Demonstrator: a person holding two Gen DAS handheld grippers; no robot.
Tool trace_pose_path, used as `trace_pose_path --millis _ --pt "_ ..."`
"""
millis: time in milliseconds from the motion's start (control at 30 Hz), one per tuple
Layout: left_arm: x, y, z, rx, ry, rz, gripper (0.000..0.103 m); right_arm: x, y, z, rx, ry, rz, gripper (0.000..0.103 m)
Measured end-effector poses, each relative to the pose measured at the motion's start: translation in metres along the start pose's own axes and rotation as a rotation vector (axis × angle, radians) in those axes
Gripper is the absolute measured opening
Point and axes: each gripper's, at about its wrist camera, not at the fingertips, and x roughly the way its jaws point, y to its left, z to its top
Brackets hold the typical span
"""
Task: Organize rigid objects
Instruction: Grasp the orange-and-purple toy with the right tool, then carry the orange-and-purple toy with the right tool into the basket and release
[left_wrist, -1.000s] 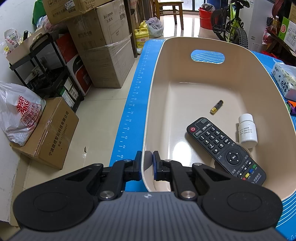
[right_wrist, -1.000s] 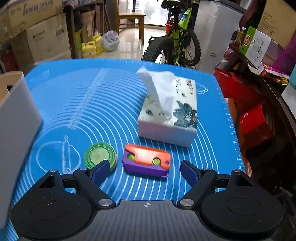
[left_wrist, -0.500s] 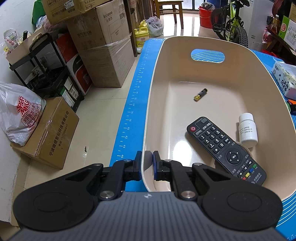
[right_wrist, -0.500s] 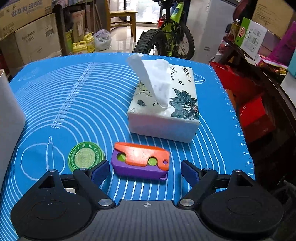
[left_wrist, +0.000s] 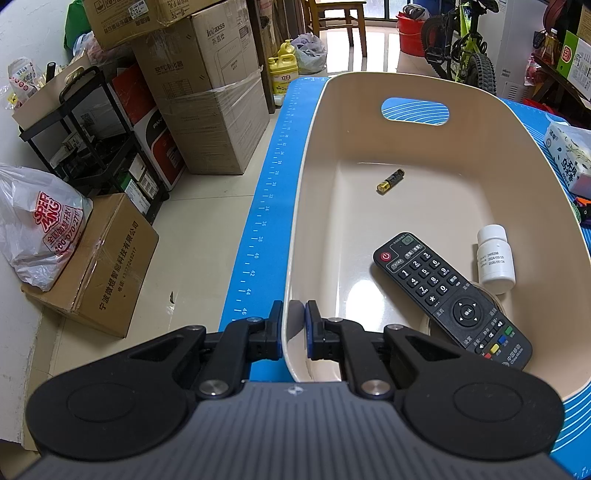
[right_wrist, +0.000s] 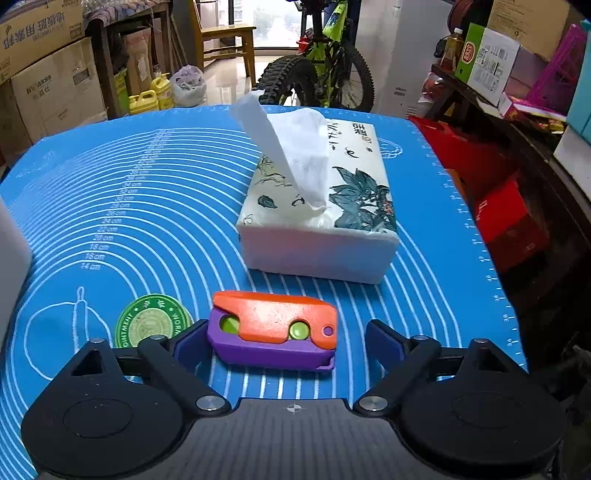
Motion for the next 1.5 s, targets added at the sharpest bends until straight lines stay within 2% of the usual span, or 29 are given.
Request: trace_pose_path --millis 133,533,800,933,1233,1500 --pt "0.0 0.001 0.0 -0.004 0.0 0.002 0.013 -0.004 0.001 0.0 0.014 -0.002 0.021 0.072" --pt "-0.002 0.003 0.0 -0.011 -0.008 0.003 0.013 -0.021 -0.006 -0.001 0.011 0.007 -0.038 0.071" --pt "-0.003 0.002 0.002 -0.023 -0.004 0.007 0.013 -0.058 -0.004 0.008 0.002 -0.058 -0.053 0.071" --pt "-0.003 0.002 0.002 -0.031 -0.001 0.001 0.013 -0.079 0.011 0.012 -0.066 -0.111 -0.052 0.071" --pt "-0.002 0.004 0.003 -0.039 -0.002 -0.001 0.013 -0.135 0.046 0.034 -0.144 -0.234 0.043 0.071" --pt "-0.002 0.004 0.003 -0.039 -0.002 -0.001 0.013 -0.184 0.107 0.048 -0.209 -0.339 0.184 0.071"
